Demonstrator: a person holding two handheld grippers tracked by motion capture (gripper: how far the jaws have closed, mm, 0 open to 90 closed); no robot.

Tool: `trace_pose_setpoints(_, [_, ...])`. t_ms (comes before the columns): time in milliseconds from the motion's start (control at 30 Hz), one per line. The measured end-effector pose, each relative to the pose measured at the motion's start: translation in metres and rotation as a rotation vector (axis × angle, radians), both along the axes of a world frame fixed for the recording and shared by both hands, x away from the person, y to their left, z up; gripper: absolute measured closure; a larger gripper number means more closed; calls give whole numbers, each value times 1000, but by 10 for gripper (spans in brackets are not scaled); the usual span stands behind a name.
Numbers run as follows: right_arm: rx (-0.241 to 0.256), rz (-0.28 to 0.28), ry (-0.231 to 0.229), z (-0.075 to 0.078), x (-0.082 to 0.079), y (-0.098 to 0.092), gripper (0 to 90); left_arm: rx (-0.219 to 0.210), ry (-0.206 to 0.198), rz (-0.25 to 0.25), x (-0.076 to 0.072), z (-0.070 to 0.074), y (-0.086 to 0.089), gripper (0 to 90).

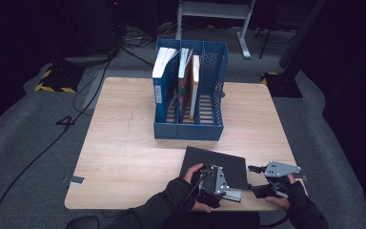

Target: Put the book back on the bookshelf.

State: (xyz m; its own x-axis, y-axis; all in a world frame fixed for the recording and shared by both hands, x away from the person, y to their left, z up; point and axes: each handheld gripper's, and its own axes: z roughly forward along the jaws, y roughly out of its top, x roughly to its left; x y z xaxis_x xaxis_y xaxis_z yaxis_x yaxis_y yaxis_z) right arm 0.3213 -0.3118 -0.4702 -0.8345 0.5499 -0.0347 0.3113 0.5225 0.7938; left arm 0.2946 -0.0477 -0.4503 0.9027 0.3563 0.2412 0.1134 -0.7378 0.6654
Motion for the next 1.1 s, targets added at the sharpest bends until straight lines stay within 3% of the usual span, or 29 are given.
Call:
trace_pose_setpoints(133, [-9, 1, 0, 0, -1, 2, 315, 19, -28, 12, -1, -3, -2, 184])
trace_pose_setpoints(300, [-4, -1, 1, 1, -1, 6, 318, 67, -94, 30, -3, -5, -5, 179])
trace_pose_setpoints(333, [5, -4, 3, 2, -1, 7, 325, 65, -98, 59, -1, -6, -4, 197])
trace_pose_setpoints(600, [6, -16, -5, 4, -2, 13, 342, 67, -115, 65, 4, -6, 0, 191])
trace_pose_setpoints(700, [19, -22, -2, 5, -2, 13, 348, 37, -110, 59, 5, -3, 4, 240])
trace_pose_setpoints(867, [45, -28, 1, 6, -2, 13, 351, 26, -138, 27, 5, 3, 10, 444])
trace_pose_setpoints(1033, [51, -30, 0, 6, -2, 13, 352, 34, -156, 19, 5, 4, 11, 489])
trace_pose_setpoints(1100, [53, -31, -1, 6, -2, 14, 352, 14, -154, 24, 6, 5, 12, 502])
